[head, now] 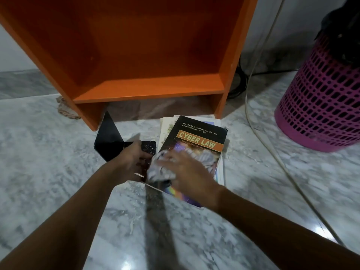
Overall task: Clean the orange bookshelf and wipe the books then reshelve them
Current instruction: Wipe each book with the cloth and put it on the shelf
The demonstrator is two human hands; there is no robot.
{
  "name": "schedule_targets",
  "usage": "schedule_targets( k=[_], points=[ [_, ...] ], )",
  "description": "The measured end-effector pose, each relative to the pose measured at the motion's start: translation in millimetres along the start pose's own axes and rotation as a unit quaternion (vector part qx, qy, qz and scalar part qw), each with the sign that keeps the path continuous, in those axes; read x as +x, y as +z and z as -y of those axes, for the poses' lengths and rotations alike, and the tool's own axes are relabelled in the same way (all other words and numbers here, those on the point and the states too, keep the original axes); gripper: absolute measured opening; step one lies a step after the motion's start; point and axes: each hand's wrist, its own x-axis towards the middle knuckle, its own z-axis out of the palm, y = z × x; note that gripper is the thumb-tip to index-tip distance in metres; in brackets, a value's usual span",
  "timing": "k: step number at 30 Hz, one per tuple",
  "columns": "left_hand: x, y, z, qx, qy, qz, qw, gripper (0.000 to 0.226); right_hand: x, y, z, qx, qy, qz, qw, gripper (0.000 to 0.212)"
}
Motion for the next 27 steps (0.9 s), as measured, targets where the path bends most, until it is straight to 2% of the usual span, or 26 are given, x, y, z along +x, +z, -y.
schedule_targets(
  k=[4,6,8,10,12,14,18,21,23,24,27],
  points=[
    [0.7,3.6,1.4,0.066,0.009,0.004,0.998,0.057,-16.7,10.1,25.1,0.009,-0.235,0.110,0.966,0.064],
    [4.1,5.3,3.0,0.085,0.018,-0.009,0.996,0.054,-19.2,9.8,26.7,0.003,-0.264,0.084,0.961,0.066],
    [9.2,5.5,1.8,0.071,0.017,-0.021,0.997,0.059,-13.2,5.7,20.7,0.027,-0.179,-0.008,0.984,0.069],
    [9.5,5.4,0.8,0.048,0.007,-0.011,0.999,0.063,-4.4,-2.9,7.2,0.036,-0.013,-0.093,0.995,0.070],
    [5.1,5.8,0.5,0.063,0.008,-0.001,0.998,0.062,-4.2,-7.2,-6.9,0.019,0.093,-0.090,0.991,0.065],
    [3.1,7.0,0.8,0.094,0.023,0.005,0.995,0.055,-13.9,-4.2,-8.8,0.010,0.067,-0.050,0.996,0.061],
    [8.4,3.2,7.6,0.148,0.059,0.003,0.987,0.035,-45.3,17.4,7.3,0.001,-0.085,-0.043,0.995,0.049],
    [8.4,3.9,11.0,0.149,0.072,-0.009,0.986,0.028,-68.7,28.6,2.4,-0.002,-0.138,-0.056,0.989,0.061],
    [5.7,5.9,11.5,0.144,0.071,-0.008,0.987,0.026,-81.1,28.3,-15.5,0.015,-0.088,-0.104,0.991,0.059],
    [3.7,6.6,11.0,0.142,0.069,-0.007,0.987,0.026,-85.4,24.3,-25.7,0.032,-0.029,-0.142,0.989,0.056],
    [0.3,7.6,11.2,0.136,0.065,-0.007,0.988,0.027,-85.1,-1.9,-59.7,0.106,0.161,-0.281,0.940,0.038]
  ],
)
